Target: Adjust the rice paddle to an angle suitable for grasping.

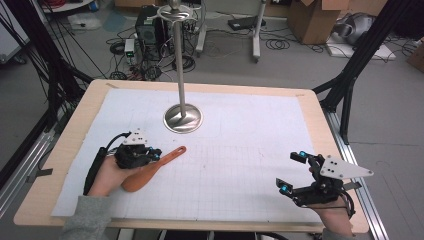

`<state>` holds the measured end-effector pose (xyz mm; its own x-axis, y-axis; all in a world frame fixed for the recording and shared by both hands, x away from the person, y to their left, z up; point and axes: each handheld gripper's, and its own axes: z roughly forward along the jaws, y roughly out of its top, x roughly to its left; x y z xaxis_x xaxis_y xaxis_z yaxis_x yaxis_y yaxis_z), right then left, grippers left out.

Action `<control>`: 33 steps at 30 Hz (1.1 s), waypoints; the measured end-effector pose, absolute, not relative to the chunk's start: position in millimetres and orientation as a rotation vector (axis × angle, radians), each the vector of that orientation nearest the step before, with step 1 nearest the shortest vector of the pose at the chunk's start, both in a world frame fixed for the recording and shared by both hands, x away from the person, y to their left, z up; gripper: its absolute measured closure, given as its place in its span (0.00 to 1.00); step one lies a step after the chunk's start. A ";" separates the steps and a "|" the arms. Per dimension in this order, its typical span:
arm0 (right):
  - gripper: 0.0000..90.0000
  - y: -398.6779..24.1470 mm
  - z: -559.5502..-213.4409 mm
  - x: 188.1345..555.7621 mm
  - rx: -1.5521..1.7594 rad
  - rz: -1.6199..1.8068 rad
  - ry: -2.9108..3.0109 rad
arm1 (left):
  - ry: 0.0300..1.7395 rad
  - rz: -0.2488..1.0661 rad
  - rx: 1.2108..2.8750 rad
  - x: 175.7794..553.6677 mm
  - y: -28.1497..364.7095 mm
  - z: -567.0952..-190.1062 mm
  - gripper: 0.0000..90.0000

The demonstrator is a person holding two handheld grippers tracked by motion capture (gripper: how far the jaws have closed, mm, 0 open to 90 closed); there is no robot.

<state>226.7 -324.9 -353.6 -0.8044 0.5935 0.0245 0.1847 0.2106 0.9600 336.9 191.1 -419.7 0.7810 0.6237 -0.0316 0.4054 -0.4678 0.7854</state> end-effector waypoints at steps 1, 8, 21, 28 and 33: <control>0.06 -324.9 -353.8 227.0 0.727 1.621 2.139 | 0.766 0.326 2.118 335.9 190.0 -418.8 0.84; 0.06 -324.2 -354.0 227.7 0.714 1.620 2.140 | 0.741 0.293 2.098 332.6 183.1 -412.3 0.61; 0.06 -328.3 -354.5 224.8 0.739 1.619 2.138 | 0.641 0.317 2.123 328.0 168.3 -403.6 0.14; 0.06 -332.6 -354.9 222.5 0.749 1.618 2.132 | 0.642 0.319 2.165 330.3 163.0 -408.5 0.15; 0.06 -333.3 -352.8 222.0 0.744 1.629 2.122 | 0.641 0.317 2.210 330.9 158.9 -418.1 0.16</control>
